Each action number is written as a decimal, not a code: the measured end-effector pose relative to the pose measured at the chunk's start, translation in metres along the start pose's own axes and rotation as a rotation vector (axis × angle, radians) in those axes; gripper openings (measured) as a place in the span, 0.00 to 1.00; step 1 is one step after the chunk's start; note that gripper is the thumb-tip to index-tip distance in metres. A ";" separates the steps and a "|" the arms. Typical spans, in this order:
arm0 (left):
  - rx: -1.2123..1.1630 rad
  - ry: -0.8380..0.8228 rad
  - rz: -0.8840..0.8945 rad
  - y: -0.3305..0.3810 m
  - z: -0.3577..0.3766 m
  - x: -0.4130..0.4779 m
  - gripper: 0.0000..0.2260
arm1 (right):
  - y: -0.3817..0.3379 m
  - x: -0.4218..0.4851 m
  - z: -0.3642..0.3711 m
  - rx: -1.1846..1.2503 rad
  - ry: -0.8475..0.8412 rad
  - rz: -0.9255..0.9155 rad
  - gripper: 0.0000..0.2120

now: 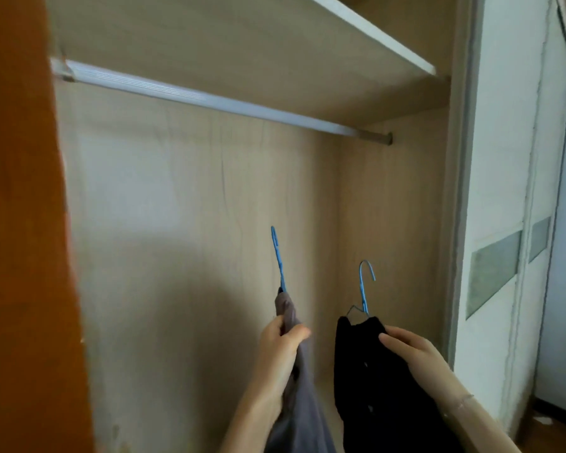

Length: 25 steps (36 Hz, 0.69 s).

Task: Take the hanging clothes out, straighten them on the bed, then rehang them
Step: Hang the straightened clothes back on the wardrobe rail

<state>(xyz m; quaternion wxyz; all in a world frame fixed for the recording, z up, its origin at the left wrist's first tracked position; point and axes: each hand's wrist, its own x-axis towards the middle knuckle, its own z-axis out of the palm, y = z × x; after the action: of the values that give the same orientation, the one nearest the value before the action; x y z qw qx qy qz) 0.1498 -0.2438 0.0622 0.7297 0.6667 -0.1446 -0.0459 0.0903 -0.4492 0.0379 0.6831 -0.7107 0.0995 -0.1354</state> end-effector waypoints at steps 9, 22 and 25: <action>0.031 0.208 -0.028 -0.006 0.004 0.057 0.08 | -0.002 0.124 0.005 0.014 -0.249 -0.038 0.08; 0.136 0.572 0.178 0.084 -0.045 0.077 0.17 | -0.089 0.227 0.078 0.079 -0.596 -0.131 0.09; 0.175 0.620 0.180 0.107 -0.054 0.081 0.17 | -0.111 0.241 0.096 0.122 -0.665 -0.141 0.09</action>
<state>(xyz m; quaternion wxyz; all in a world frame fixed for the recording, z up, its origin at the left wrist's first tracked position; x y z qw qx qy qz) 0.2288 -0.2016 0.1757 0.6802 0.6935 0.0225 0.2362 0.3443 -0.4325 0.1594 0.7083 -0.6790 -0.1860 0.0510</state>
